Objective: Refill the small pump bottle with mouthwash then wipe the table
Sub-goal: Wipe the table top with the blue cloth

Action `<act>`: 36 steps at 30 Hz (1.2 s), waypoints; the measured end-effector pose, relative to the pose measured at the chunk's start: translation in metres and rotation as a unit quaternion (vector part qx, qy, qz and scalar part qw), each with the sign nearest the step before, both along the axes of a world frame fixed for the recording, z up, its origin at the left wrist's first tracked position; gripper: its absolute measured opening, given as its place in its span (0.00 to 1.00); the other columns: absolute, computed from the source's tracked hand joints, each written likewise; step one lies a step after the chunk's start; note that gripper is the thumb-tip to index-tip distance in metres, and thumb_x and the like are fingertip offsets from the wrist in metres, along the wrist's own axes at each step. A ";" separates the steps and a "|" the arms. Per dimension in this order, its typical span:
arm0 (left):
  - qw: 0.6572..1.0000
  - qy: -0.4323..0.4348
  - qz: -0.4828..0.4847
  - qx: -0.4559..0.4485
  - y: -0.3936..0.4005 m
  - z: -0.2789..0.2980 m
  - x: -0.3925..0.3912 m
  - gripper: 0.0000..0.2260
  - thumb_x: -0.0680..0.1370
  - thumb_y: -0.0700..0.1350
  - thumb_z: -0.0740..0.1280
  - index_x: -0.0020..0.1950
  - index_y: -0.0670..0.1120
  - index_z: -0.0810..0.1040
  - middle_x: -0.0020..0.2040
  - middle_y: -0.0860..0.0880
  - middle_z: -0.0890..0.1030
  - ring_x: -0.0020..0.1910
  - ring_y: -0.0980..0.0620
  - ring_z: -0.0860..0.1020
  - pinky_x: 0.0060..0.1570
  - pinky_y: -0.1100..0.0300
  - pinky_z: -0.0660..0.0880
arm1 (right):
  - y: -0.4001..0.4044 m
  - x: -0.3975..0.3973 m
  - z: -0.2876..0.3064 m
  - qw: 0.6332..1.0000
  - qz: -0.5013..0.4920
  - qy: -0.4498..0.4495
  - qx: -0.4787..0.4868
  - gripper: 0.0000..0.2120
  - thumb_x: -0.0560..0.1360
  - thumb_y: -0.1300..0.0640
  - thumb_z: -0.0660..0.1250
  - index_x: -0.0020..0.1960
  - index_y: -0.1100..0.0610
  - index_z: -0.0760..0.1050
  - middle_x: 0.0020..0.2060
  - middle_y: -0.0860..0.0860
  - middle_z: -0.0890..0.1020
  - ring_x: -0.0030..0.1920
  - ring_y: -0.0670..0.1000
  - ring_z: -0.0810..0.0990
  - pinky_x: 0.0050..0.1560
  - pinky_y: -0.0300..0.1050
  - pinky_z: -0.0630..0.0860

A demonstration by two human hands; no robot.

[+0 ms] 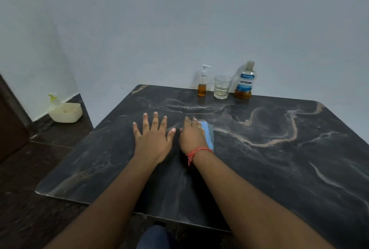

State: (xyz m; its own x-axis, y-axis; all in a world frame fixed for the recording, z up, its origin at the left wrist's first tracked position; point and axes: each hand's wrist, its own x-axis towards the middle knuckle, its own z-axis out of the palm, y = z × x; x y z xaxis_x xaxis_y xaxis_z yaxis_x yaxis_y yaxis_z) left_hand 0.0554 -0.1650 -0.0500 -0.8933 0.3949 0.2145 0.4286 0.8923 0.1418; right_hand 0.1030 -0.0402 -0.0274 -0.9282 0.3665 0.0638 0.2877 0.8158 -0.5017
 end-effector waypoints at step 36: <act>0.998 0.004 -0.027 0.049 0.006 -0.014 -0.068 0.34 0.78 0.67 0.30 0.82 0.56 0.44 0.83 0.50 0.40 0.79 0.45 0.31 0.76 0.36 0.35 | 0.092 -0.222 -0.023 0.967 0.101 -0.132 0.195 0.33 0.78 0.32 0.42 0.80 0.44 0.44 0.80 0.56 0.46 0.79 0.60 0.43 0.77 0.59 0.44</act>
State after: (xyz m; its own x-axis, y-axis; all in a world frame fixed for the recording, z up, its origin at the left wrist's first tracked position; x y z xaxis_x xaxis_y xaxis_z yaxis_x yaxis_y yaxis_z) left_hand -0.0127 -0.1586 -0.0638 -0.8697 0.4181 0.2623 0.4764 0.8502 0.2242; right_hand -0.1187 0.0516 -0.0509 -0.9813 0.1714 -0.0877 0.1781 0.9811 -0.0758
